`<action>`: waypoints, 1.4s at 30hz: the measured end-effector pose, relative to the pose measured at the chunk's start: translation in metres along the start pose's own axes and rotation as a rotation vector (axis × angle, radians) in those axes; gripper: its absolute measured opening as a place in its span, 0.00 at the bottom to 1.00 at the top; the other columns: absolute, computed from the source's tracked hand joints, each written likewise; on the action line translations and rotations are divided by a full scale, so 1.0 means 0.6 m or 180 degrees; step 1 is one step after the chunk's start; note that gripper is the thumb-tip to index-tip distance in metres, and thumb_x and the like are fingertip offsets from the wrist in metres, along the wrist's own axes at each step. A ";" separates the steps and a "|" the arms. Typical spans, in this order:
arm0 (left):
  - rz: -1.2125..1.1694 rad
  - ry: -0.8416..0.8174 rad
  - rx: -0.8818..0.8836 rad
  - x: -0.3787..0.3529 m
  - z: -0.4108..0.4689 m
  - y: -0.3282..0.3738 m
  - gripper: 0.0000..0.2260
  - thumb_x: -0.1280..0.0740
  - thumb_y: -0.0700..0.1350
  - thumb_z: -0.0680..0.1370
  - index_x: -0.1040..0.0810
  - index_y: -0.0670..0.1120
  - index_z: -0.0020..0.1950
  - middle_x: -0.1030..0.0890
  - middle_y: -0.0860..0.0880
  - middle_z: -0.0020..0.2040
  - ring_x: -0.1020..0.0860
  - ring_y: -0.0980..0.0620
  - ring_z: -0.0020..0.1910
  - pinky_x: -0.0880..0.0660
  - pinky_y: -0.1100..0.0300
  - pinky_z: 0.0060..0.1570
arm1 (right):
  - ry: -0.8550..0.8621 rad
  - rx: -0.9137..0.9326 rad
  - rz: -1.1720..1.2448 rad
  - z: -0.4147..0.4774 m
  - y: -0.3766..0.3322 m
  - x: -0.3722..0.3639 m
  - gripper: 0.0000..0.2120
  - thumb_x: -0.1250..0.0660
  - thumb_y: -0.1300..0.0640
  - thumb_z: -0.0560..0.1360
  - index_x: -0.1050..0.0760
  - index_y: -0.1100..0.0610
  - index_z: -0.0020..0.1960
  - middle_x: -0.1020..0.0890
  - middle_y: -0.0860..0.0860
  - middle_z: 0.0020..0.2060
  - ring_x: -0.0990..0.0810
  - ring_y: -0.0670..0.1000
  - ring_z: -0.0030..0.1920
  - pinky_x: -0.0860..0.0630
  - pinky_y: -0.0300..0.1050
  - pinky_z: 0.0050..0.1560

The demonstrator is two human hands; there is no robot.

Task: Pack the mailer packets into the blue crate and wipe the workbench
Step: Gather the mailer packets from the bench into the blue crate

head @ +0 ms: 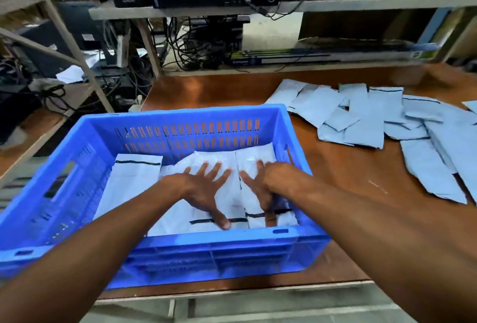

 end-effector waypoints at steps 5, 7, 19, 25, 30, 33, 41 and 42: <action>-0.0084 0.1175 0.0232 0.124 -0.033 0.026 0.52 0.37 0.73 0.69 0.63 0.53 0.80 0.64 0.49 0.80 0.62 0.42 0.79 0.56 0.36 0.74 | 0.1292 0.0289 0.0523 -0.040 0.082 0.057 0.48 0.25 0.40 0.68 0.46 0.54 0.78 0.40 0.62 0.75 0.41 0.62 0.75 0.37 0.56 0.72; -0.0408 0.2165 -0.0033 0.192 -0.040 0.074 0.42 0.35 0.66 0.74 0.50 0.50 0.80 0.49 0.45 0.81 0.51 0.43 0.79 0.47 0.40 0.75 | 0.2452 0.0311 0.0998 -0.083 0.157 0.078 0.28 0.32 0.42 0.73 0.31 0.53 0.69 0.25 0.56 0.64 0.29 0.59 0.66 0.30 0.55 0.64; -0.0366 0.1904 -0.0034 0.297 0.255 0.402 0.33 0.37 0.63 0.75 0.38 0.51 0.75 0.34 0.45 0.73 0.36 0.41 0.71 0.35 0.43 0.68 | 0.1854 -0.0849 0.1981 -0.016 0.551 -0.233 0.28 0.34 0.40 0.73 0.31 0.50 0.69 0.24 0.54 0.67 0.27 0.59 0.66 0.28 0.56 0.63; -0.0685 0.2129 0.0372 0.317 0.411 0.386 0.34 0.38 0.66 0.75 0.42 0.53 0.77 0.39 0.45 0.77 0.41 0.42 0.75 0.41 0.41 0.72 | 0.1894 -0.0890 0.1759 0.132 0.634 -0.243 0.37 0.41 0.30 0.73 0.46 0.42 0.77 0.41 0.52 0.77 0.41 0.62 0.74 0.40 0.66 0.69; -0.0713 0.2257 0.0678 0.384 0.517 0.336 0.35 0.45 0.70 0.77 0.48 0.55 0.79 0.49 0.48 0.81 0.51 0.42 0.79 0.49 0.37 0.74 | 0.2081 -0.0830 0.1842 0.263 0.667 -0.174 0.38 0.49 0.22 0.69 0.54 0.32 0.75 0.52 0.50 0.80 0.53 0.65 0.77 0.50 0.76 0.70; -0.0693 0.2282 0.0853 0.416 0.569 0.299 0.36 0.50 0.72 0.76 0.49 0.57 0.80 0.50 0.49 0.81 0.53 0.41 0.79 0.51 0.36 0.74 | 0.1909 -0.0752 0.2030 0.329 0.663 -0.155 0.38 0.53 0.19 0.67 0.56 0.27 0.74 0.55 0.50 0.80 0.57 0.67 0.77 0.56 0.80 0.67; -0.0846 0.1475 0.0909 0.388 0.650 0.236 0.43 0.54 0.82 0.66 0.62 0.67 0.76 0.61 0.54 0.80 0.62 0.39 0.78 0.58 0.32 0.72 | 0.2031 -0.0806 0.1549 0.393 0.643 -0.215 0.37 0.59 0.19 0.67 0.61 0.27 0.73 0.55 0.48 0.80 0.55 0.68 0.76 0.59 0.80 0.64; -0.0808 0.1489 0.0909 0.384 0.648 0.239 0.43 0.55 0.82 0.66 0.61 0.67 0.77 0.60 0.53 0.81 0.61 0.40 0.78 0.57 0.32 0.72 | 0.1981 -0.0794 0.1526 0.389 0.644 -0.214 0.36 0.59 0.20 0.68 0.61 0.28 0.73 0.54 0.48 0.80 0.54 0.67 0.77 0.58 0.80 0.65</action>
Point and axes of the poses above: each hand's wrist, its own z-axis towards the middle knuckle, its own x-axis out of the back of the hand, y = z × x, the point moved 3 cm from there along z, towards the middle knuckle
